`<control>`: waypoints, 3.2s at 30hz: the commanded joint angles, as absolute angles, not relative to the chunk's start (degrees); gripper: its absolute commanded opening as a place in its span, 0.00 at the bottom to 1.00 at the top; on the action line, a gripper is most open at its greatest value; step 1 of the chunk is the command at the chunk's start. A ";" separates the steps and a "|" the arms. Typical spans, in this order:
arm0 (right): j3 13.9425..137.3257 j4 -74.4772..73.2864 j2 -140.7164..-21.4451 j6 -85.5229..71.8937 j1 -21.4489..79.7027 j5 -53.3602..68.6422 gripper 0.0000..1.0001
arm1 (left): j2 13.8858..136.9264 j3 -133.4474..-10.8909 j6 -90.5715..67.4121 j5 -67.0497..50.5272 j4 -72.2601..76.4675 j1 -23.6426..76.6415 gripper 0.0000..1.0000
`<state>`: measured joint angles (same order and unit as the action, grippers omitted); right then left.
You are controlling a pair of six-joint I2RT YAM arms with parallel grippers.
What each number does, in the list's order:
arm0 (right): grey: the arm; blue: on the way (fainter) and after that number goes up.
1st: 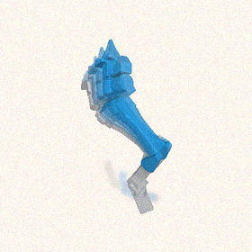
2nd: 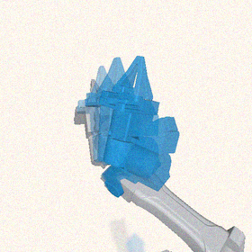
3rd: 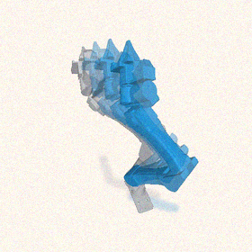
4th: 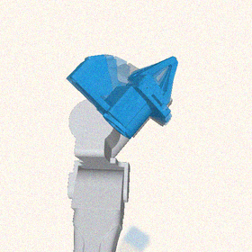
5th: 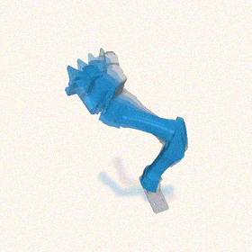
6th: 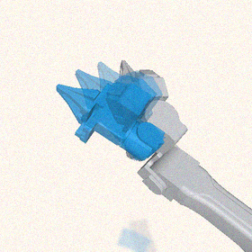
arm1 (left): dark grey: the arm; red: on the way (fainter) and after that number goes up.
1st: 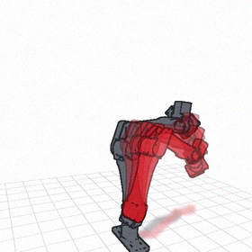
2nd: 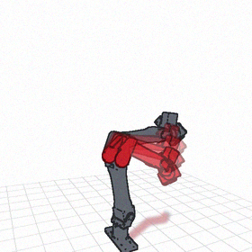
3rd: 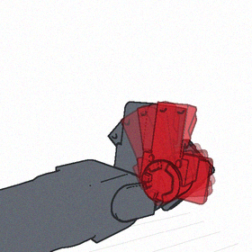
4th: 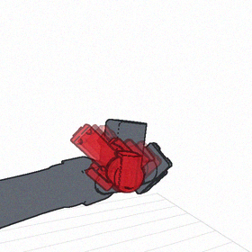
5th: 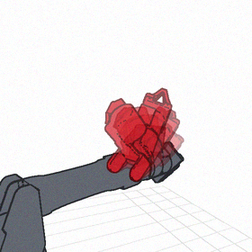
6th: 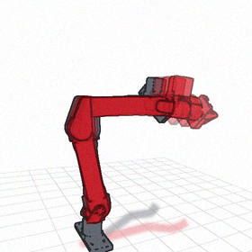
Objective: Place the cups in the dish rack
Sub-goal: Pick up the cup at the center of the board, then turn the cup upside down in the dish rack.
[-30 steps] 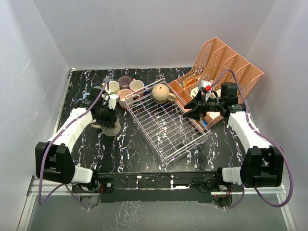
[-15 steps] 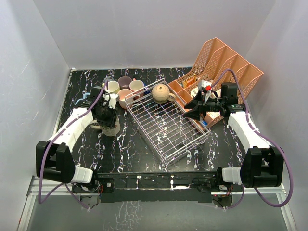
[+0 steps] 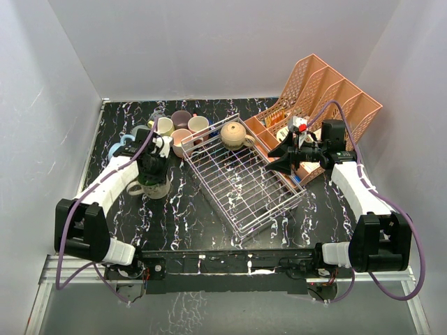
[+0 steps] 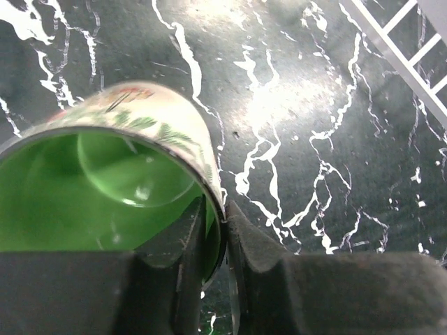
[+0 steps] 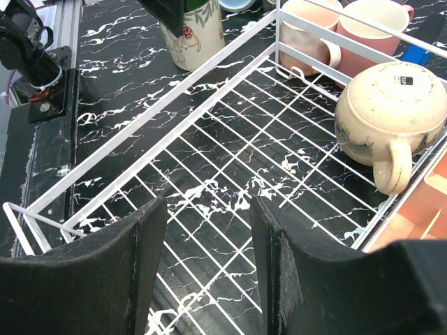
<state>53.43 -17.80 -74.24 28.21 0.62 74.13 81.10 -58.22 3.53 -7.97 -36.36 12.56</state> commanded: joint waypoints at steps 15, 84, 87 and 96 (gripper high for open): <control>52.91 -16.74 -73.51 28.78 0.18 77.49 0.54 | 64.98 -52.12 -6.54 -5.77 -29.45 13.31 0.00; 62.78 25.67 -82.19 -25.20 19.67 70.83 0.82 | 54.55 -42.17 -73.31 -11.02 58.83 23.60 0.00; 60.41 33.33 -82.85 -31.81 21.61 67.60 0.88 | 57.06 -42.94 -70.92 -7.91 61.99 27.47 0.00; 52.47 50.61 -83.96 -47.12 22.33 60.08 0.89 | 63.14 -47.81 -72.37 -6.25 69.64 30.17 0.00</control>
